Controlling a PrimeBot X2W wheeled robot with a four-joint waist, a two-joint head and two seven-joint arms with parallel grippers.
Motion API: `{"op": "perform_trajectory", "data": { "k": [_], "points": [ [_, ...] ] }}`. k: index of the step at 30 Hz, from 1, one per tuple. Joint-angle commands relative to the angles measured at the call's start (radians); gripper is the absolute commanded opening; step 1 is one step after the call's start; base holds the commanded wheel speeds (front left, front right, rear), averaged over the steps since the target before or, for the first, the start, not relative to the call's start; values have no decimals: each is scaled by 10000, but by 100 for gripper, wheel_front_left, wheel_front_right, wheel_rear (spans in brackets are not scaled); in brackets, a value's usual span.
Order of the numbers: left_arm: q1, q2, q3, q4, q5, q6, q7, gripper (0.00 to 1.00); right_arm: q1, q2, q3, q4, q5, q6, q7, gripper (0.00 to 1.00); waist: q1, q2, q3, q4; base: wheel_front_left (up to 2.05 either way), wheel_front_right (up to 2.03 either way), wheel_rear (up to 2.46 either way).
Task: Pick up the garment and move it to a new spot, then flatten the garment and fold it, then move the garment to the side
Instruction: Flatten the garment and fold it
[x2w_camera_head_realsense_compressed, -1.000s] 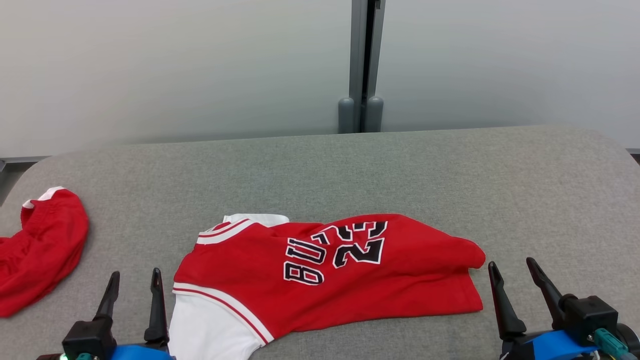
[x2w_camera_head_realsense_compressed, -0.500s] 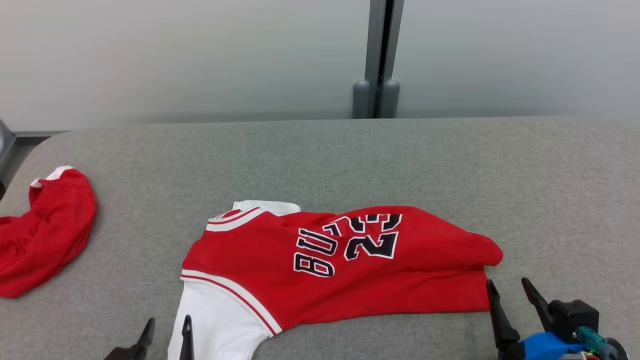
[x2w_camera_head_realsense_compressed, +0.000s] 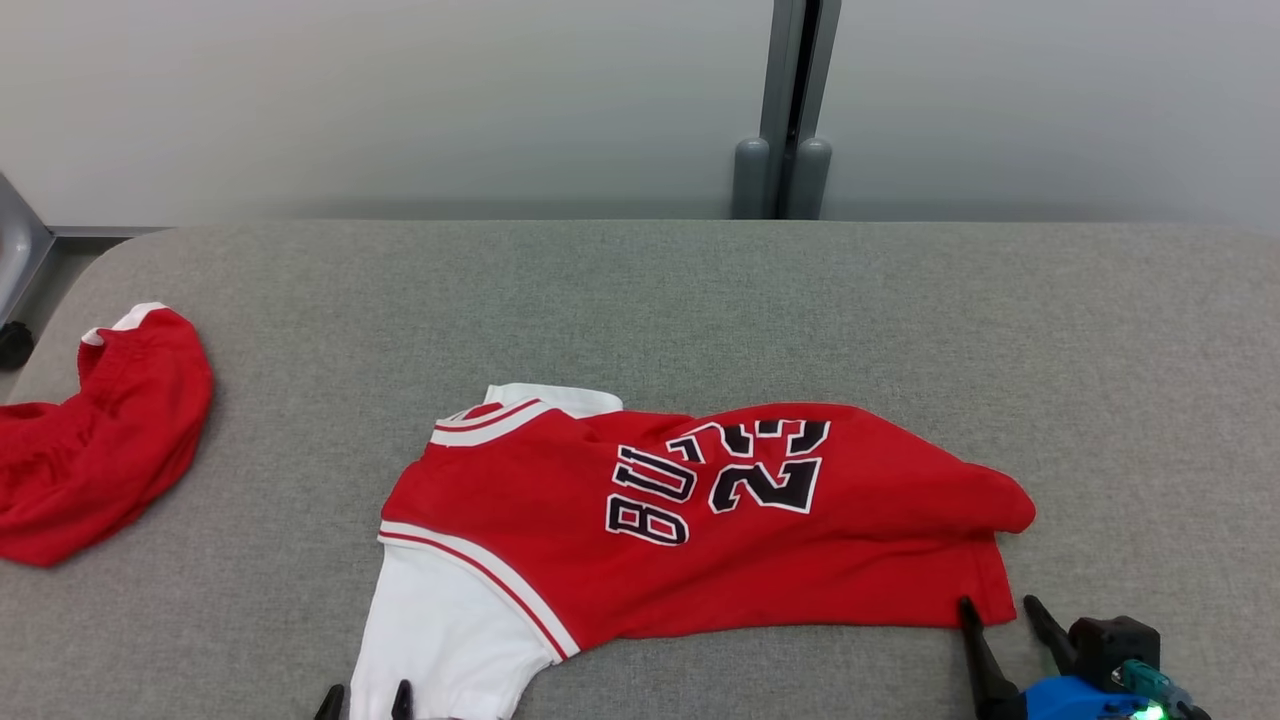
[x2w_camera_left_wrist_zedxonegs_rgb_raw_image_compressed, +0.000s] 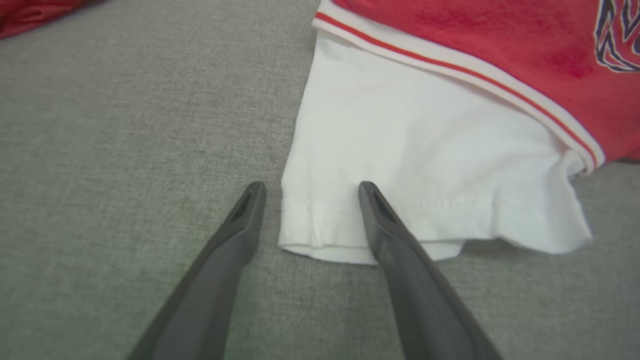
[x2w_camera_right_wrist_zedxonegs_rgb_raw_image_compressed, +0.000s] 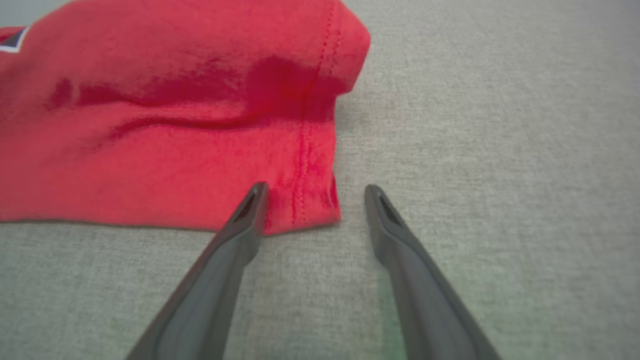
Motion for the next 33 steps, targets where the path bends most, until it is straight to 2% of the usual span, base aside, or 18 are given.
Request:
{"op": "perform_trajectory", "data": {
  "k": [1, 9, 16, 17, 18, 19, 26, 33],
  "points": [
    [-152, -49, -22, 226, -61, -84, 17, 100, -246, -18, 27, 302, 6, 1, -136, 100, 0, 0, 14, 13, 0, 0, 0],
    [-586, -204, 25, 835, -171, -318, -29, 100, -811, -7, 303, 1429, 169, 3, -385, 100, 0, 0, 85, 0, 0, 0, 0],
    [-683, -417, -232, 1377, -263, -578, 42, 100, -1092, 7, 651, 1934, 405, 4, -455, 100, 0, 0, 47, -54, 0, 0, 0],
    [-688, -454, -282, 1472, -251, -628, 60, 77, -1094, 16, 778, 1989, 499, 11, -454, 49, 0, 0, 31, -56, 0, 0, 0],
    [-697, -486, -308, 1548, -256, -659, 58, 25, -1092, 19, 889, 2022, 591, 12, -455, 0, 0, 0, 15, -60, 0, 0, 0],
    [-700, -509, -329, 1609, -266, -668, 67, 0, -1085, 17, 963, 2042, 623, 12, -463, 0, 0, 0, -1, -66, 0, 0, 0],
    [-689, -450, -165, 1340, -323, -746, -29, 0, -588, -16, 1046, 1000, 886, 1, -506, 0, 0, 0, -220, -117, 0, 0, 0],
    [-524, -383, 74, -334, -131, -657, -112, 0, 257, -19, 1204, -782, 1027, 3, -510, 0, 0, 0, -322, -159, 0, 0, 0]
  ]
}}
